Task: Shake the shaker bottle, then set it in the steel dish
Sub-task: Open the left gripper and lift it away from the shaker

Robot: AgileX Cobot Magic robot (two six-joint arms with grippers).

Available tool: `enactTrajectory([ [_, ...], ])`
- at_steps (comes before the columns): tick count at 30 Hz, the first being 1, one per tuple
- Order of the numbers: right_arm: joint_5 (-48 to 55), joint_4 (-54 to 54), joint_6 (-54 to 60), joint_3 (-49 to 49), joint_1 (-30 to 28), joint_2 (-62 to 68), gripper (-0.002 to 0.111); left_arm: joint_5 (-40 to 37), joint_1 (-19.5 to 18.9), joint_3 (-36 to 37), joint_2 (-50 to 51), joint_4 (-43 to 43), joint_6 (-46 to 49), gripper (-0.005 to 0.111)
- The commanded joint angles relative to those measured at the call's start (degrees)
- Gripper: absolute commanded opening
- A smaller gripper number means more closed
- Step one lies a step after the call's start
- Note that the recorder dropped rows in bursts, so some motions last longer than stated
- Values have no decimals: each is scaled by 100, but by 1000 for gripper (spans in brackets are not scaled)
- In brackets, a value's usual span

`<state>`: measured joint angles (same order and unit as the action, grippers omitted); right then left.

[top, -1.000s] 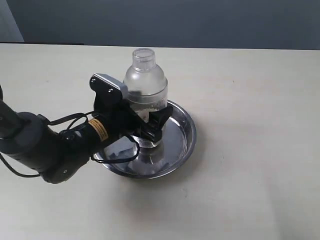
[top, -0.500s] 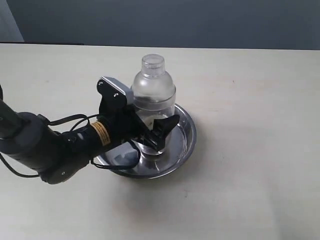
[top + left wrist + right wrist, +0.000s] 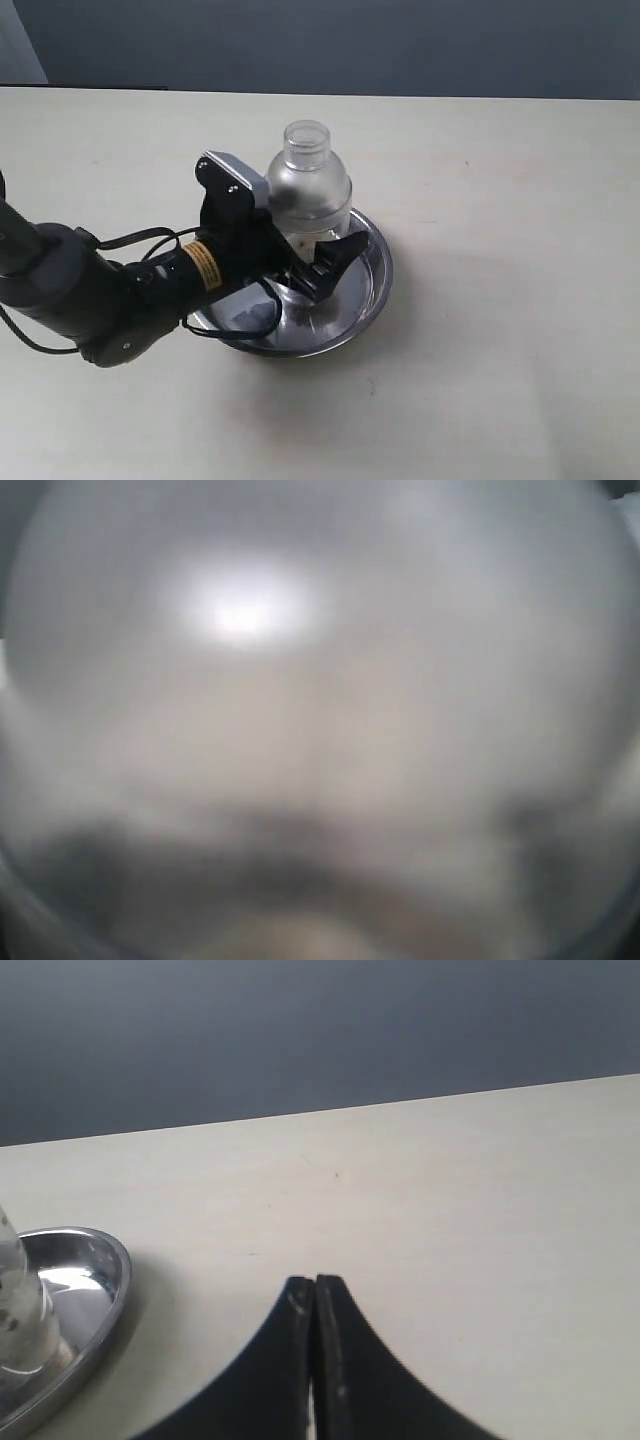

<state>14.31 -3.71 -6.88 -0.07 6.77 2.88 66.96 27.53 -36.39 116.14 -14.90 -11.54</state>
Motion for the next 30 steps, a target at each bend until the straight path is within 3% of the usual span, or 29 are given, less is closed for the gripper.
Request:
enactTrajectory([
  [1,-73,18,20,7,5,22,-1,300,2,-23,-30,123,-42,105],
  [11,-84,18,20,7,5,22,-1,122,2,-1,-535,393,20,105],
  [23,-93,18,20,7,5,22,-1,-806,2,-1,-1724,495,334,105],
  [30,-87,33,20,7,5,22,-1,-1593,2,-1,-3037,538,817,101],
])
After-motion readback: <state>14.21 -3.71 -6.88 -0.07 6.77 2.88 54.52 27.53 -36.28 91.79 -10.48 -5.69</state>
